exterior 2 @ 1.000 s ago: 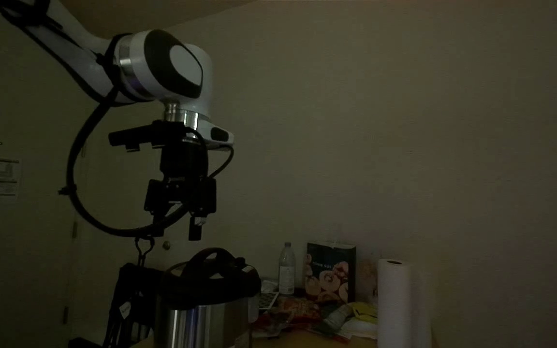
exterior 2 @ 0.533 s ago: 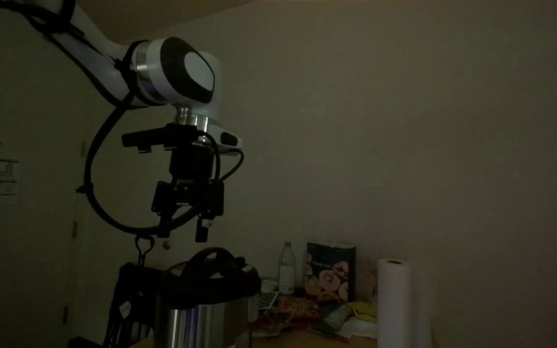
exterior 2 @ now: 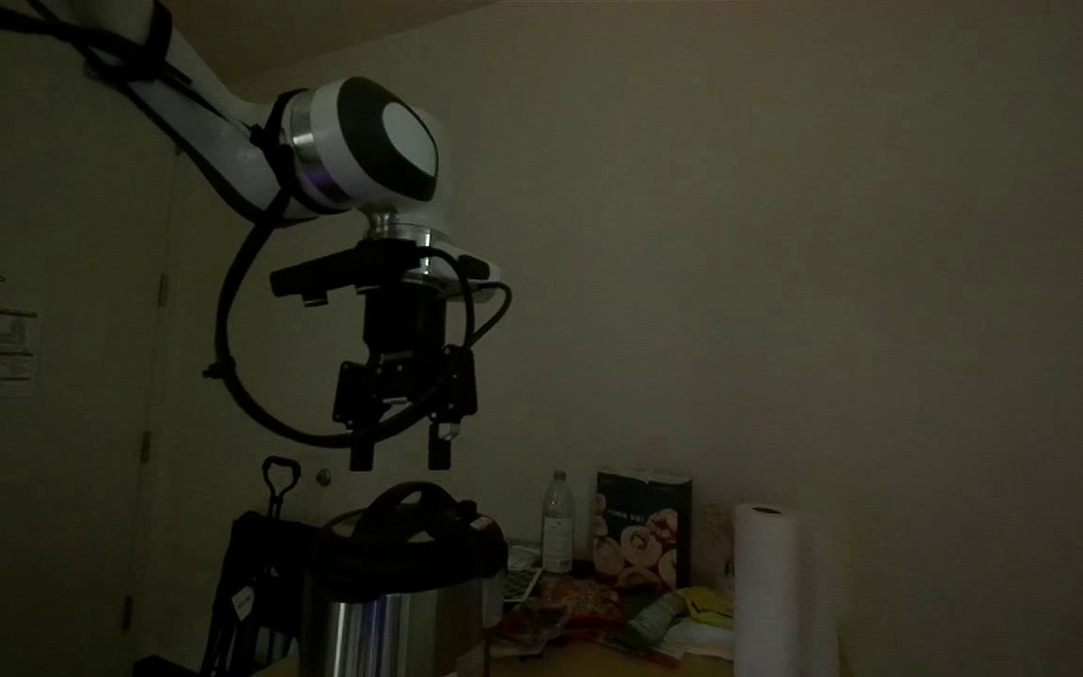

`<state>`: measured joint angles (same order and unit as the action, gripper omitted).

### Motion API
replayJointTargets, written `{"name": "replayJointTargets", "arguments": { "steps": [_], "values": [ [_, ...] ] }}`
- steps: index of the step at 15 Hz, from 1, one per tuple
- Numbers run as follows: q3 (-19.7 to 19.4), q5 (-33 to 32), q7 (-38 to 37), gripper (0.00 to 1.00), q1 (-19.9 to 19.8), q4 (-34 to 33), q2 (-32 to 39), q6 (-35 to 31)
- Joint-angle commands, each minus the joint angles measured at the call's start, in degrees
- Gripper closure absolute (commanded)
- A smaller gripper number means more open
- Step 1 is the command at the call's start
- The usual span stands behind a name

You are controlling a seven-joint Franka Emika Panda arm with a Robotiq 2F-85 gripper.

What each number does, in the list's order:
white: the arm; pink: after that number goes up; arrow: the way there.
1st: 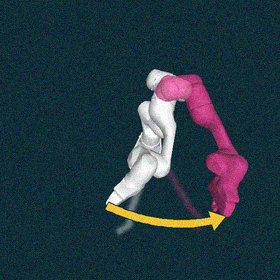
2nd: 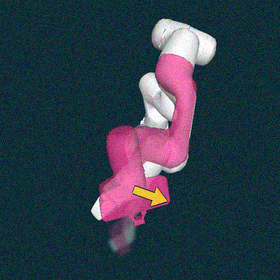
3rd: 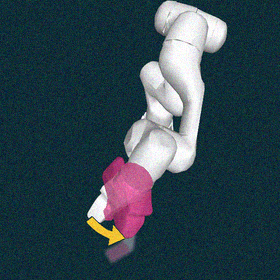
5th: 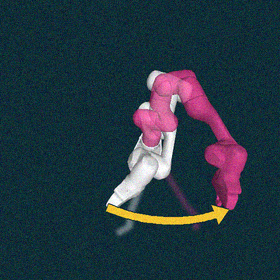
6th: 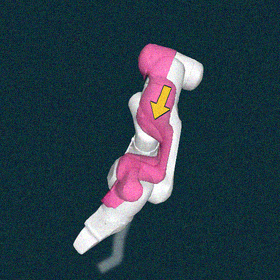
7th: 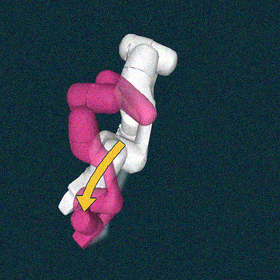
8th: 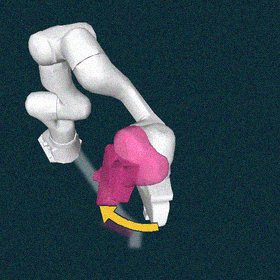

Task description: Put the cable across the object

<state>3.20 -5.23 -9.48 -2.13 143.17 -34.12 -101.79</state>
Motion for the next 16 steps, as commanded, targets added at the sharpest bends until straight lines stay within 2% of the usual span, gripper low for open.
{"name": "replayJointTargets", "arguments": {
  "steps": [1, 5, 6, 9, 14, 16],
  "values": [
    [-0.31, -6.7, 1.57, 0.0, -1.78, -4.56, 6.78, -0.13],
    [-1.2, -13.07, 3.77, 0.0, -1.42, -8.19, 13.18, -1.34],
    [-1.03, -10.84, 1.24, 0.0, -0.79, -5.84, 9.36, -0.4],
    [-1.37, -12.04, 1.46, 0.0, -0.79, -7.75, 12.93, -0.83],
    [-1.39, -12.09, 1.55, 0.0, -0.78, -8.04, 13.29, -0.84],
    [-2.22, -13.4, 4.43, 0.0, -1.1, -9.72, 15.66, -1.64]
  ]
}}
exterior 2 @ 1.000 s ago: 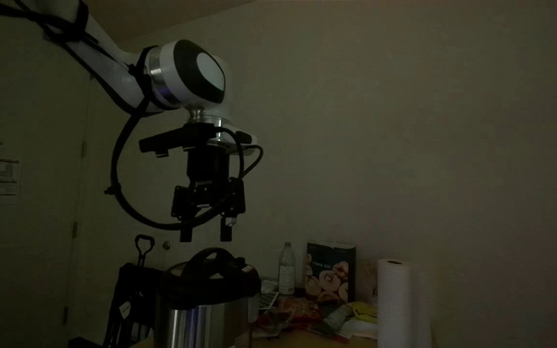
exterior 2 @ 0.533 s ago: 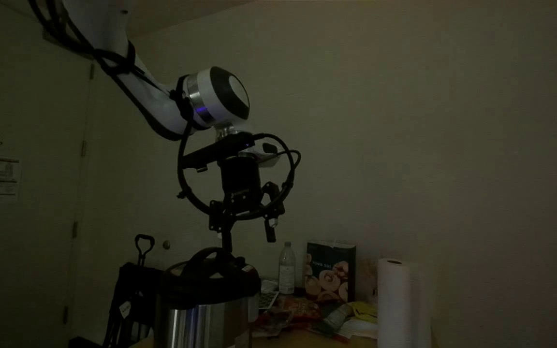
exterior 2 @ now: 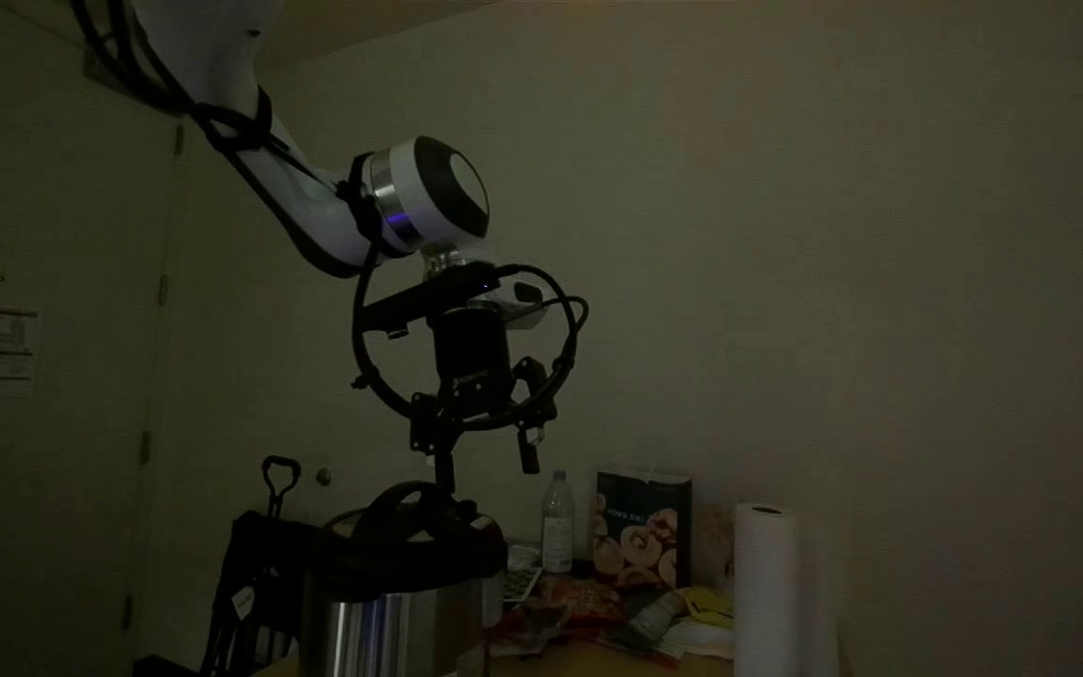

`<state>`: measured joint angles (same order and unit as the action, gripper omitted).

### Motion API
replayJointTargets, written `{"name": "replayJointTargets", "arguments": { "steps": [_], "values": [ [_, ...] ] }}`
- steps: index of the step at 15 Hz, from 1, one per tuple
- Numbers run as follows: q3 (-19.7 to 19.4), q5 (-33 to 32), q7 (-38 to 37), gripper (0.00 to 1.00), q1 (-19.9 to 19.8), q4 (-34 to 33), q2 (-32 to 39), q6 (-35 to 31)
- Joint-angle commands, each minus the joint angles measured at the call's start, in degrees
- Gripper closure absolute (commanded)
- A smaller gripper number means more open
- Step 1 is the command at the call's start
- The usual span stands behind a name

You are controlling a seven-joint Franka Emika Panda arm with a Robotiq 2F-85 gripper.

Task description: Put the cable across the object

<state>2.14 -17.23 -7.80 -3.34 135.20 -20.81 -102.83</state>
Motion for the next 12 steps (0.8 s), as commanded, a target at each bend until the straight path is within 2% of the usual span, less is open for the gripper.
{"name": "replayJointTargets", "arguments": {
  "steps": [1, 4, 7, 9, 10, 12],
  "values": [
    [-1.61, -3.66, 5.91, 0.0, -0.08, -2.53, 3.81, -0.63],
    [-4.05, -7.56, 13.41, 0.0, -0.5, -5.45, 7.91, -1.89],
    [-6.77, -7.12, 19.33, 0.0, -0.89, -9.57, 13.27, -4.48],
    [-7.85, -6.33, 20.78, 0.0, -1.21, -12.84, 16.89, -4.54],
    [-7.18, -6.26, 17.79, 0.0, -0.68, -9.3, 13.0, -4.29],
    [-7.75, -6.26, 18.67, 0.0, -0.84, -11.73, 15.94, -4.31]
  ]
}}
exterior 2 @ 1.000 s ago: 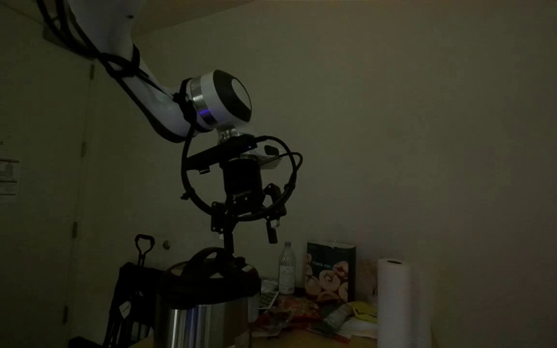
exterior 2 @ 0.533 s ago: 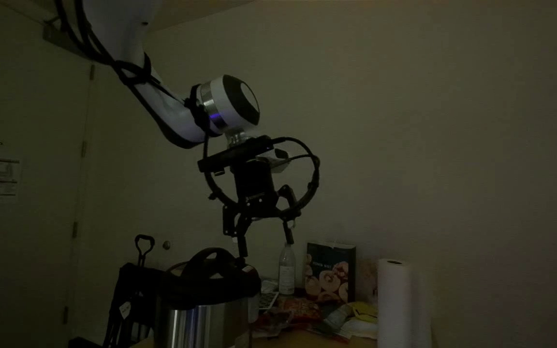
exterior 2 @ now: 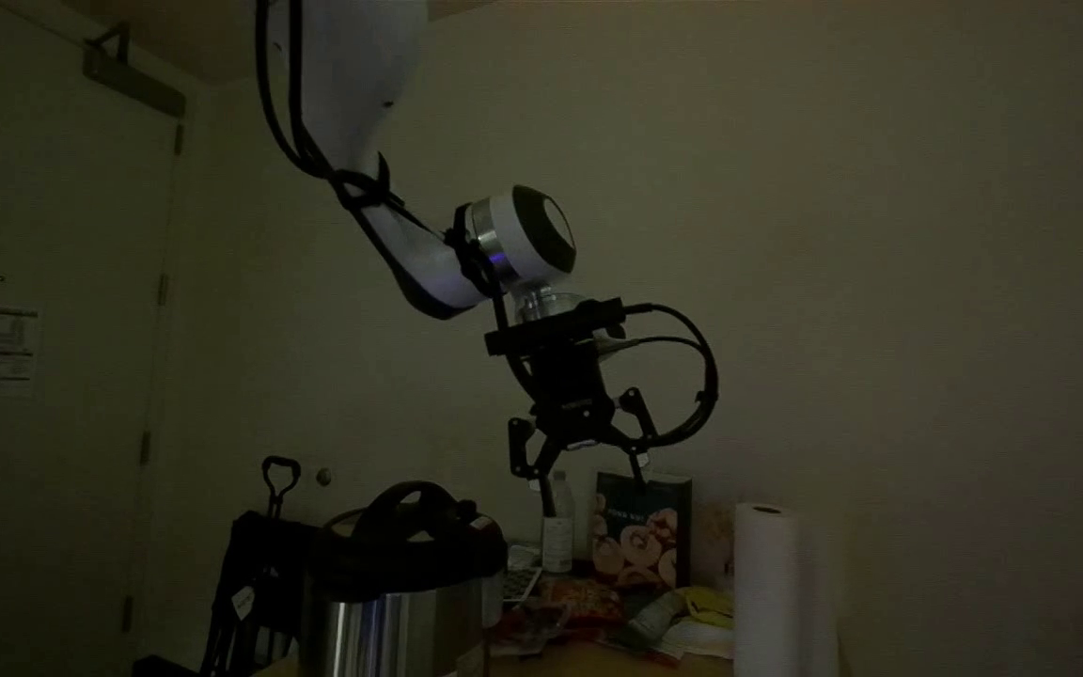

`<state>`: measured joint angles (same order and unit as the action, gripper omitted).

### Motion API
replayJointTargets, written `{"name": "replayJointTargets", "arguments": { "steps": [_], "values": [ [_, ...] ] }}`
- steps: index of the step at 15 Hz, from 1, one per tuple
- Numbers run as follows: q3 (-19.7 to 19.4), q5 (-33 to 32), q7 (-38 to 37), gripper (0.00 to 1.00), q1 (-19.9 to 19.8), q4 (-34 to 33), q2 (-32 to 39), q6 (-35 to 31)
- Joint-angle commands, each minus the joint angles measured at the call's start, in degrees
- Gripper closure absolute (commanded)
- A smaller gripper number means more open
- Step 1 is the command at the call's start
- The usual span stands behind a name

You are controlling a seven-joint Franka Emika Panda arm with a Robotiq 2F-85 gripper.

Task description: Put the cable across the object

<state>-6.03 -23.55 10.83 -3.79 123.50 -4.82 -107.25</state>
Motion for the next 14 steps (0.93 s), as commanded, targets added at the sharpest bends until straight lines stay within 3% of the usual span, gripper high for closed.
{"name": "replayJointTargets", "arguments": {
  "steps": [1, 6, 14],
  "values": [
    [0.39, 0.06, 0.07, 0.0, -0.41, -0.63, 0.73, 0.11],
    [0.42, 0.06, 0.07, 0.0, -0.39, -1.1, 1.14, 0.12],
    [-0.53, 1.75, 15.18, 0.0, -1.68, -14.35, 15.41, -1.01]
  ]
}}
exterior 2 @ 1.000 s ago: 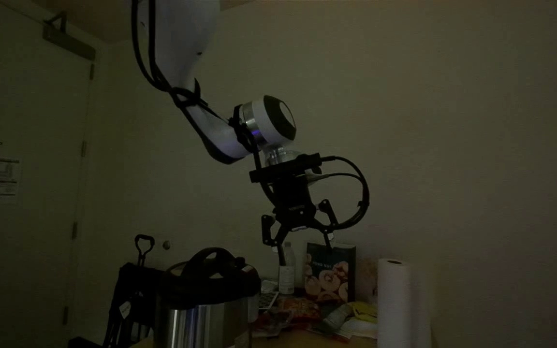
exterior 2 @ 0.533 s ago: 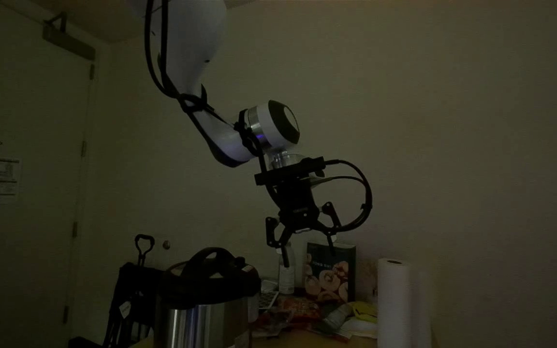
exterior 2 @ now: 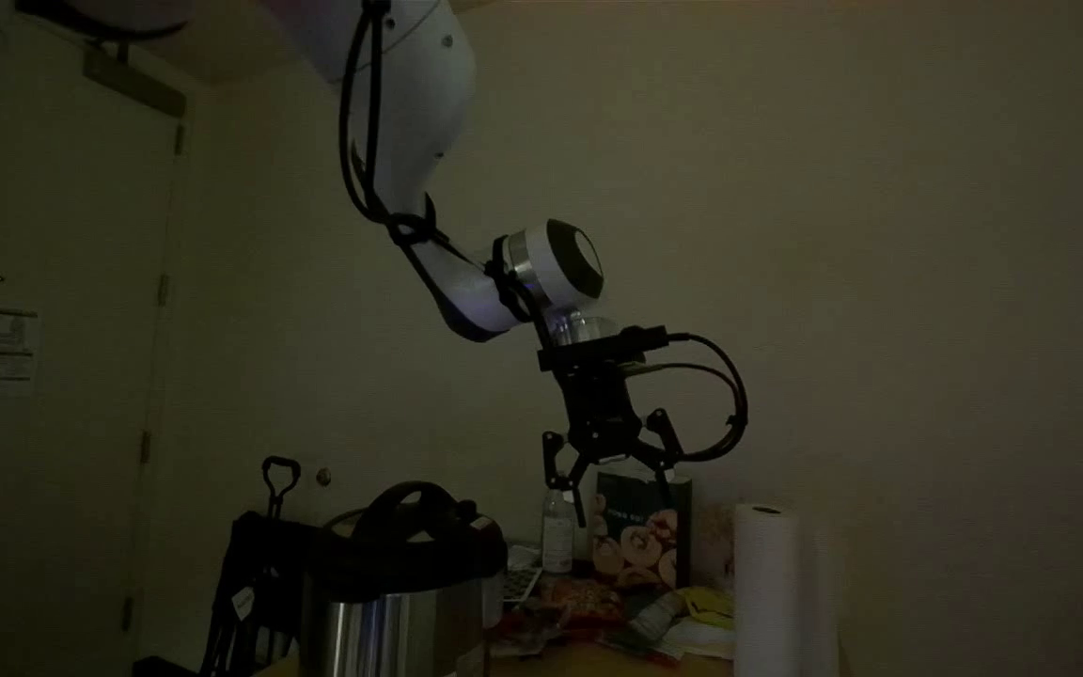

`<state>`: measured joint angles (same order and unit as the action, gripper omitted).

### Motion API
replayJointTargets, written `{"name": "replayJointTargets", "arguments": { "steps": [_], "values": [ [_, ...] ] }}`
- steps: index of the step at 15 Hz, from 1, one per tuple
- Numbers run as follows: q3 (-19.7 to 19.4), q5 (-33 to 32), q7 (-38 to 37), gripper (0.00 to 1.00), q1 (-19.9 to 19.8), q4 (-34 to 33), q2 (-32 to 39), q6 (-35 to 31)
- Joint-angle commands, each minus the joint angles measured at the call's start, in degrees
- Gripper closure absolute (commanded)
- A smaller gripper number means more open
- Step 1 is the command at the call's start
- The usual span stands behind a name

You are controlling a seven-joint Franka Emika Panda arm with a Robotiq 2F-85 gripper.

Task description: Put the cable across the object

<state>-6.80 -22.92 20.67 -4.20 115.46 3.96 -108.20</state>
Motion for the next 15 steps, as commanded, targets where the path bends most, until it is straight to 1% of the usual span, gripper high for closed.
{"name": "replayJointTargets", "arguments": {
  "steps": [1, 5, 6, 8, 12, 14, 15],
  "values": [
    [0.46, 0.79, 5.97, 0.0, -1.42, -8.25, 8.76, 0.3],
    [0.94, 0.91, 7.77, 0.0, -2.21, -13.24, 15.2, 0.84],
    [1.01, -0.19, 4.76, 0.0, -1.5, -10.4, 12.49, 0.24],
    [1.03, -0.24, 4.92, 0.0, -1.73, -12.11, 15.0, 0.18],
    [1.04, -0.25, 5.02, 0.0, -1.8, -12.97, 15.61, 0.27],
    [1.02, -0.42, 6.31, 0.0, -2.35, -15.29, 18.79, -1.63],
    [0.38, -1.85, 4.58, 0.0, -2.12, -17.71, 21.67, -1.58]
  ]
}}
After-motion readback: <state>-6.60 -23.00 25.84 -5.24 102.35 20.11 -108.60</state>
